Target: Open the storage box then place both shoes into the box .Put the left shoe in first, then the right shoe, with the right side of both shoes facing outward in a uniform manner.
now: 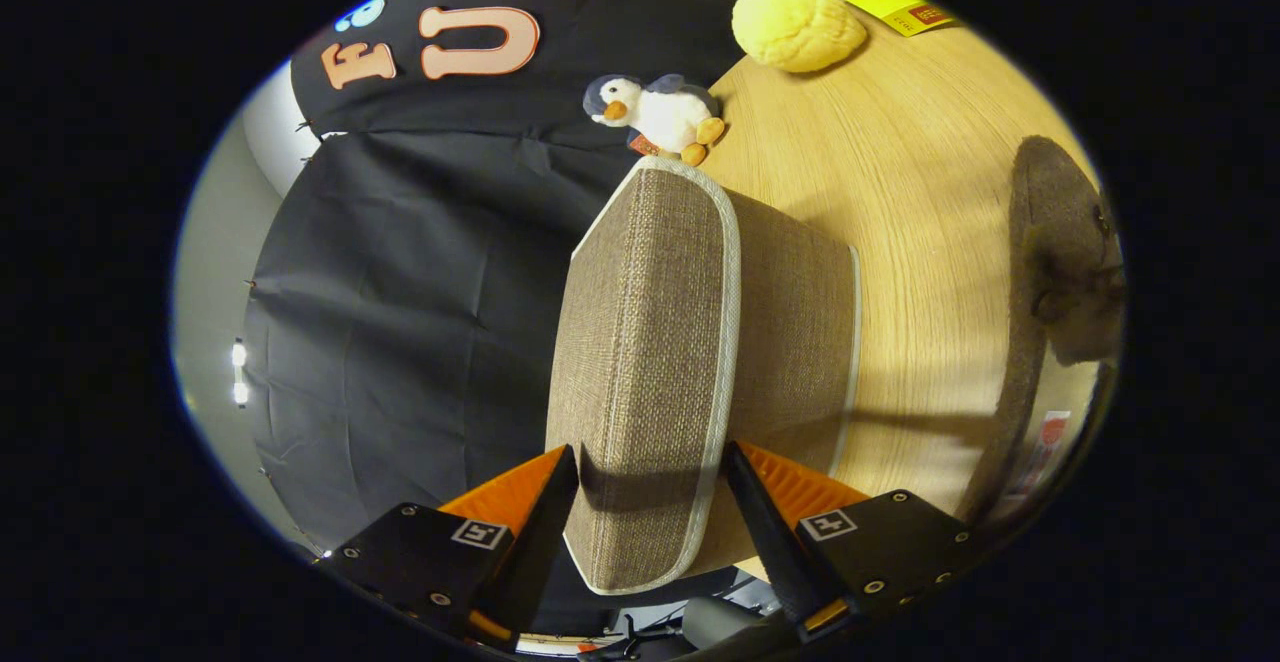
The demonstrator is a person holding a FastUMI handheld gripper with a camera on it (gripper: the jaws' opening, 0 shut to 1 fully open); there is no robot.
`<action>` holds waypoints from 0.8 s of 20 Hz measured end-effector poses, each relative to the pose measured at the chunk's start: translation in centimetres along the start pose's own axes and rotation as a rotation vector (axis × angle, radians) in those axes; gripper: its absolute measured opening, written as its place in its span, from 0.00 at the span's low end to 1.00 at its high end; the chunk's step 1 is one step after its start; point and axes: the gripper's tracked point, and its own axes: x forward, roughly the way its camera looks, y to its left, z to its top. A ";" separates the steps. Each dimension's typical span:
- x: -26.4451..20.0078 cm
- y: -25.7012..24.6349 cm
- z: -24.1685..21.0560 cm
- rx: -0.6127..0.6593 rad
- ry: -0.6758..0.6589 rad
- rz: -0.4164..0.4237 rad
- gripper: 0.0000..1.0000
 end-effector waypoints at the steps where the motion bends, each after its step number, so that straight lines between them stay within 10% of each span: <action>1: -0.4 0.3 0.0 0.004 -0.006 0.010 0.86; 16: -5.5 8.4 6.0 -0.066 -0.181 0.166 0.18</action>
